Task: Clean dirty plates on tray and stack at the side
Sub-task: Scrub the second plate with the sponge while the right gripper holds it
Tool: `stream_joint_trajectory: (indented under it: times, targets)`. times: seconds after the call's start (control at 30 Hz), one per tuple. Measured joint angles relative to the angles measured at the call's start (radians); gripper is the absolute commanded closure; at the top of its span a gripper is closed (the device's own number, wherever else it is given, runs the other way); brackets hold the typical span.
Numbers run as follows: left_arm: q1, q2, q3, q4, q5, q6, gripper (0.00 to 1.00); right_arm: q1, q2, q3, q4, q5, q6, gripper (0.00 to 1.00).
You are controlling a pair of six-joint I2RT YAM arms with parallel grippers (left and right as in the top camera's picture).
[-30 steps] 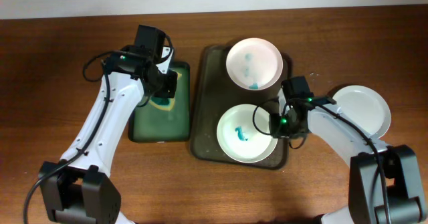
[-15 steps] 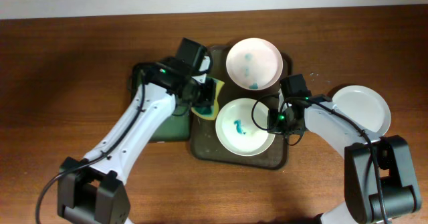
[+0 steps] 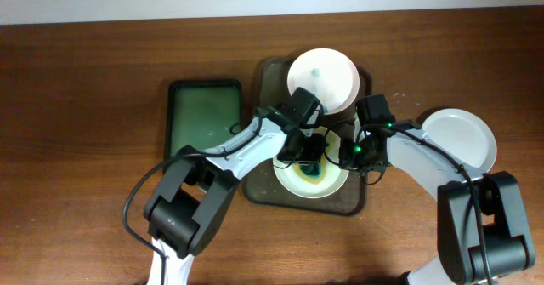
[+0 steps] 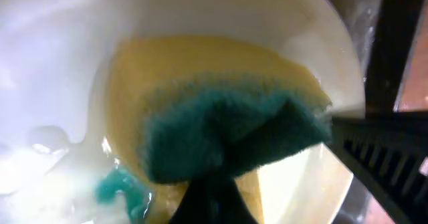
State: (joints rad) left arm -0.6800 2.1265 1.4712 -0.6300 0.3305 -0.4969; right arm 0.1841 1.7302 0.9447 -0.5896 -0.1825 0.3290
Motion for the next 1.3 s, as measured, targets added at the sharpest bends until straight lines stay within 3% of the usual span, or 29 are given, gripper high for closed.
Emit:
stream_joint_trajectory:
  times: [0.13,0.2,0.33,0.43,0.63,0.77,0.97,1.2,1.3]
  targets:
    - [-0.033,0.028,0.142,-0.251,-0.299,-0.002,1.00,0.001,0.003,0.000,0.000,-0.018,0.001,0.96]
    - [-0.032,0.030,0.150,-0.298,-0.461,-0.001,1.00,0.001,0.003,0.000,0.001,-0.022,0.000,0.96]
    - [-0.036,0.036,0.150,-0.312,-0.585,-0.001,1.00,0.011,0.005,0.000,0.005,-0.047,0.002,0.96]
    - [-0.031,0.038,0.150,-0.277,-0.545,0.000,1.00,0.011,0.005,0.000,0.000,-0.044,0.005,0.96]
    - [-0.001,0.053,0.148,-0.111,-0.042,0.044,1.00,0.001,0.004,0.001,-0.012,-0.029,0.010,0.96]
    - [-0.013,0.060,0.148,-0.110,0.041,0.047,1.00,0.001,0.004,0.001,-0.012,-0.029,0.011,0.96]
    - [-0.020,0.061,0.152,-0.195,-0.006,0.052,1.00,0.002,0.004,0.002,-0.013,-0.035,0.010,0.96]
    - [-0.015,0.058,0.204,-0.407,-0.344,0.063,1.00,0.007,0.005,0.002,-0.014,-0.045,0.007,0.96]
    - [0.024,0.058,0.213,-0.430,-0.463,0.063,1.00,0.011,0.006,0.002,-0.013,-0.061,0.007,0.96]
